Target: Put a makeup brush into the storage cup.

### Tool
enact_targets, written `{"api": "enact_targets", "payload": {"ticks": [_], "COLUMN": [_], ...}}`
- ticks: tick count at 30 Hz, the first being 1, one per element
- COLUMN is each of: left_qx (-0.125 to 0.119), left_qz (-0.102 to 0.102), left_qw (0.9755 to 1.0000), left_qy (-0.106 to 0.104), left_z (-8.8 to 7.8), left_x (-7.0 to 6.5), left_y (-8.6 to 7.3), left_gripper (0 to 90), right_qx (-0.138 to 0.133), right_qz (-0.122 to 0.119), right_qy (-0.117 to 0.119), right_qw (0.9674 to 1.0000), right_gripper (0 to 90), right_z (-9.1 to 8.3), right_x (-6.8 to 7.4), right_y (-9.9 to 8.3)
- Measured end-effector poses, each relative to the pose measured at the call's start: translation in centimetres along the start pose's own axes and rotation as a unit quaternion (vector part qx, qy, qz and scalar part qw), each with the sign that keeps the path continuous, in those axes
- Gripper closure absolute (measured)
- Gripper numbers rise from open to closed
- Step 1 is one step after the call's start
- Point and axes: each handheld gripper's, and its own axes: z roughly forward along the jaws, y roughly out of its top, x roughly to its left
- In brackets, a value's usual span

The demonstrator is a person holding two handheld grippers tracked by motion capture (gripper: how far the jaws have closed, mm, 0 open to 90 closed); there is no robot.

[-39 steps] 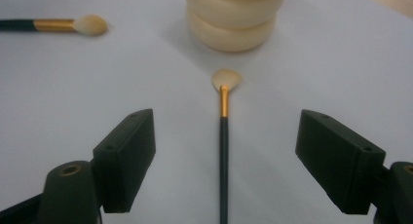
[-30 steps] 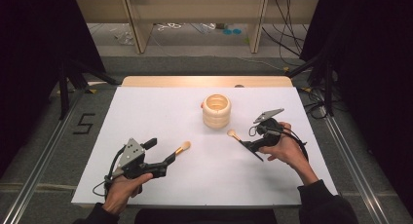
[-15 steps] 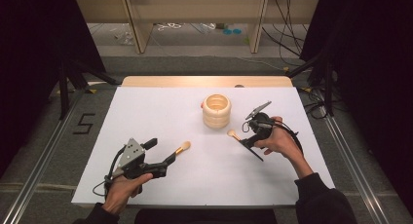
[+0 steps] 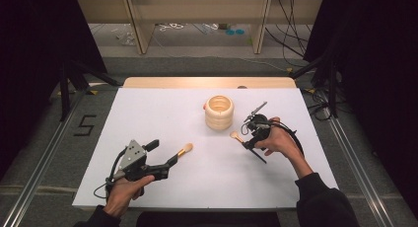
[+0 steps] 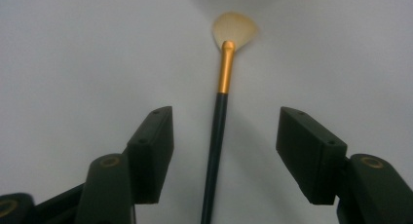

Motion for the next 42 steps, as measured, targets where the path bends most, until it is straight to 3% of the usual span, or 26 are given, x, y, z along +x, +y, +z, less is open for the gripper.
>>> {"api": "enact_targets", "payload": {"ticks": [12, 24, 42], "left_qx": [0.001, 0.003, 0.005], "left_qz": [-0.002, 0.002, -0.008], "left_qw": [1.0000, 1.0000, 0.9999], "left_qy": [0.002, 0.001, 0.000], "left_z": [0.0, 0.0, 0.0], "left_x": [0.0, 0.1, 0.2], "left_y": [0.0, 0.0, 0.0], "left_gripper": [15.6, 15.7, 15.7], "right_qx": [0.062, 0.084, 0.112], "right_qz": [-0.002, -0.009, 0.005], "right_qy": [0.001, 0.006, 0.020], "right_qw": [0.9981, 0.9964, 0.9935], "right_gripper": [49.6, 59.4, 73.3], "right_z": [1.4, 2.2, 3.0], "right_x": [0.0, -0.4, -0.3], "right_y": [1.0, 1.4, 2.0]}}
